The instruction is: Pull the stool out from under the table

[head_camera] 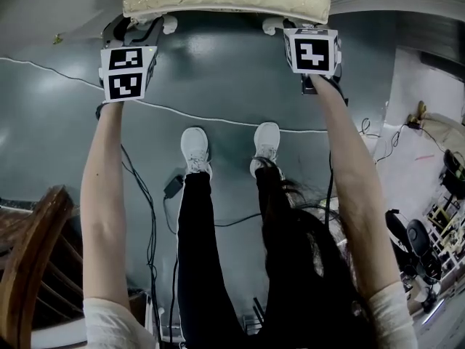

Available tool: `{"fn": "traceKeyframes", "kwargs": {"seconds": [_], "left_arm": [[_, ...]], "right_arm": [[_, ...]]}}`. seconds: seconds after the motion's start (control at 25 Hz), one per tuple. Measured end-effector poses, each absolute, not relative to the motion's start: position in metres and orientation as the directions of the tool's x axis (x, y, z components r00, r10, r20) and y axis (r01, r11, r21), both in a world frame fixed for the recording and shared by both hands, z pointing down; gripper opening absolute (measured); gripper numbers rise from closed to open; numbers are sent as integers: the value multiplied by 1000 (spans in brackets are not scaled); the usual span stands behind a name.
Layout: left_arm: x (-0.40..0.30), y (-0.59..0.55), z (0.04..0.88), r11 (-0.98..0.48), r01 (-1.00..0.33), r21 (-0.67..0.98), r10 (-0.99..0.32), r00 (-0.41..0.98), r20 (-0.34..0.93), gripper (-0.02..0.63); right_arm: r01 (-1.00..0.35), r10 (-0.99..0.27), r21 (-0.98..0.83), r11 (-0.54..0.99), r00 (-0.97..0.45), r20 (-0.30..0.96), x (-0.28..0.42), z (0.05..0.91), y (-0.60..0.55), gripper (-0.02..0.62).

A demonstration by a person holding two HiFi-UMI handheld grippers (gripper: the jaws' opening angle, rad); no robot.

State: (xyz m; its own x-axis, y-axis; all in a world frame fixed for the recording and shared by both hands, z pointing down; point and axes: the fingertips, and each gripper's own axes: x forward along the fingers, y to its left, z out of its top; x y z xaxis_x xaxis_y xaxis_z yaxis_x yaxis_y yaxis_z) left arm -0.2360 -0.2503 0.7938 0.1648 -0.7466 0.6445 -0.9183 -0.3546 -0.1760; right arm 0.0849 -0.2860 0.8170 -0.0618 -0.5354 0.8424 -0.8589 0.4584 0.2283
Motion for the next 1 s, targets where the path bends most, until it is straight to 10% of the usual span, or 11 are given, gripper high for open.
{"fn": "traceKeyframes", "kwargs": {"seconds": [1.0], "left_arm": [[-165, -189, 795, -147, -982, -119, -767, 37, 641, 261]], "right_arm": [[-743, -501, 266, 614, -106, 859, 138, 819, -307, 272]]}}
